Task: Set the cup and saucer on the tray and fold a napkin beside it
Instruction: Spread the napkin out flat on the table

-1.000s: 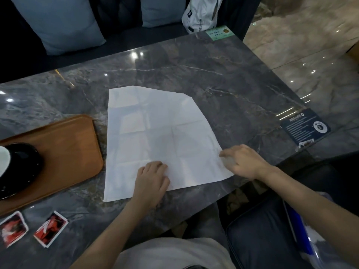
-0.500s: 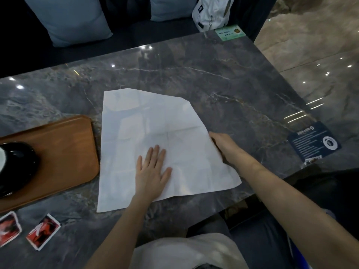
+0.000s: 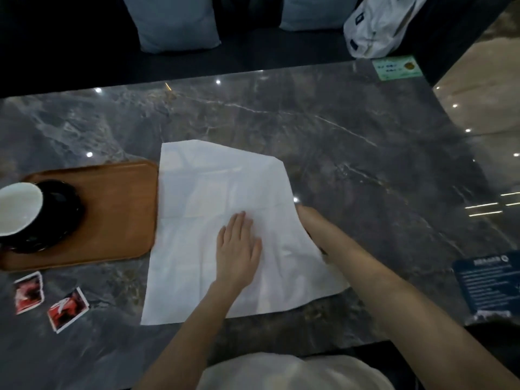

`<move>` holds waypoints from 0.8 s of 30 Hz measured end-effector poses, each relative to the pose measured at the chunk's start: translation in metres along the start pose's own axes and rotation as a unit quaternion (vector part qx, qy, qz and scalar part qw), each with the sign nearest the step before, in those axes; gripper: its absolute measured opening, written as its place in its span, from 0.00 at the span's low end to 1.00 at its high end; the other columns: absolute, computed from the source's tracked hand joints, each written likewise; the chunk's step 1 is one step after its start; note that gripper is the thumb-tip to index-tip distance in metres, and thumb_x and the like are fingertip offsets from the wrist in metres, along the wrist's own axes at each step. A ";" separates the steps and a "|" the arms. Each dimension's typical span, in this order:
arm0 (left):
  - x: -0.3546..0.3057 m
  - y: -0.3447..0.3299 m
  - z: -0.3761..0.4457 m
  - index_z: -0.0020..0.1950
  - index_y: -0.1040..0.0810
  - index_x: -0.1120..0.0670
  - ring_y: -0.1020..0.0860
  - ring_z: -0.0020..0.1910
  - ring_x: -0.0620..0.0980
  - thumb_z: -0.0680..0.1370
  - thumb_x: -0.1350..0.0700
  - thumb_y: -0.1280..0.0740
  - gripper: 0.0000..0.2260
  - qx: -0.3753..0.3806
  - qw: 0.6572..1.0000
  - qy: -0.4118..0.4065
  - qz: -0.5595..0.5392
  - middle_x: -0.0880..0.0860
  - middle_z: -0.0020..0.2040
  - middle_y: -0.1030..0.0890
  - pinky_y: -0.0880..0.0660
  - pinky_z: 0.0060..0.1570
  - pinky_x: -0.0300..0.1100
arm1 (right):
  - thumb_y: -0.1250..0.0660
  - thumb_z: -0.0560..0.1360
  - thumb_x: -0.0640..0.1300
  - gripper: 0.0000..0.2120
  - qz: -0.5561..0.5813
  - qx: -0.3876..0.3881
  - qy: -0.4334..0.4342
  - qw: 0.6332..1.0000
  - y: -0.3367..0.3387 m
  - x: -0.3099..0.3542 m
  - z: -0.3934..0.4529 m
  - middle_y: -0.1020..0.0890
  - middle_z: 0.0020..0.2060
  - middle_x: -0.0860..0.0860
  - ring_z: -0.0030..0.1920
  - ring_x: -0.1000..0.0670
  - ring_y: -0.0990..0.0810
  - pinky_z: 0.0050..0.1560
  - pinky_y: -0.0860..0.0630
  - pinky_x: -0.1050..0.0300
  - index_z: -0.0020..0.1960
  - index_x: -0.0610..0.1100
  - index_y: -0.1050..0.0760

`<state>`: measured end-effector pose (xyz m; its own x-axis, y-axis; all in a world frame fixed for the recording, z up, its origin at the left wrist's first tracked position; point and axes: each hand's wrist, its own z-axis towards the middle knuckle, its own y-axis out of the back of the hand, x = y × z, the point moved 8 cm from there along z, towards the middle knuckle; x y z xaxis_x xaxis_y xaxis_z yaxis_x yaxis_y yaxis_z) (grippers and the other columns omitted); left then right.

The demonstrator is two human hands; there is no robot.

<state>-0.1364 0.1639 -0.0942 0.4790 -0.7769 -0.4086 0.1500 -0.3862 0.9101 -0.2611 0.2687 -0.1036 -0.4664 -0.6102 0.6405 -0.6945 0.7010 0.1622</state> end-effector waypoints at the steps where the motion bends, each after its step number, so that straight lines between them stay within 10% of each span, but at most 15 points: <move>1: -0.003 -0.006 0.006 0.73 0.38 0.57 0.40 0.73 0.54 0.75 0.44 0.59 0.31 0.018 1.000 0.003 0.004 0.56 0.74 0.38 0.45 0.72 0.50 | 0.37 0.76 0.48 0.12 -0.017 -0.003 0.014 1.000 -0.005 0.002 0.004 0.18 0.44 0.47 0.46 0.50 0.23 0.45 0.29 0.57 0.49 0.41 0.20; 5: -0.007 -0.029 0.013 0.76 0.54 0.55 0.53 0.76 0.50 0.74 0.44 0.65 0.32 0.059 0.998 -0.002 0.035 0.53 0.77 0.52 0.57 0.73 0.48 | 0.35 0.73 0.38 0.08 -0.050 -0.080 0.064 0.993 -0.010 0.004 0.011 0.21 0.36 0.41 0.39 0.52 0.28 0.36 0.33 0.58 0.41 0.35 0.19; 9: 0.003 -0.034 0.007 0.75 0.45 0.57 0.44 0.74 0.52 0.78 0.47 0.55 0.27 0.031 0.998 -0.002 0.056 0.55 0.75 0.42 0.53 0.73 0.48 | 0.38 0.73 0.41 0.12 -0.116 -0.199 0.111 0.967 0.025 0.020 0.006 0.25 0.29 0.44 0.34 0.49 0.28 0.36 0.35 0.55 0.31 0.41 0.27; 19: 0.006 -0.034 0.007 0.72 0.38 0.58 0.56 0.75 0.45 0.77 0.49 0.49 0.25 0.030 0.997 -0.011 0.067 0.55 0.73 0.37 0.58 0.71 0.45 | 0.45 0.78 0.38 0.10 -0.164 -0.342 0.253 0.890 0.128 0.119 0.015 0.20 0.49 0.36 0.50 0.39 0.23 0.47 0.29 0.50 0.50 0.35 0.27; 24: 0.007 -0.035 0.007 0.73 0.38 0.57 0.59 0.75 0.43 0.80 0.48 0.53 0.24 0.013 0.998 -0.013 0.054 0.54 0.73 0.37 0.56 0.71 0.45 | 0.45 0.79 0.39 0.10 -0.051 -0.284 0.330 0.899 0.140 0.159 0.025 0.21 0.48 0.46 0.50 0.48 0.23 0.49 0.28 0.57 0.54 0.41 0.26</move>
<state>-0.1441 0.1684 -0.1295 0.4680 -0.8276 -0.3098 0.0752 -0.3120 0.9471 -0.4457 0.2608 0.0024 0.1403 -0.4623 0.8755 -0.2368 0.8430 0.4831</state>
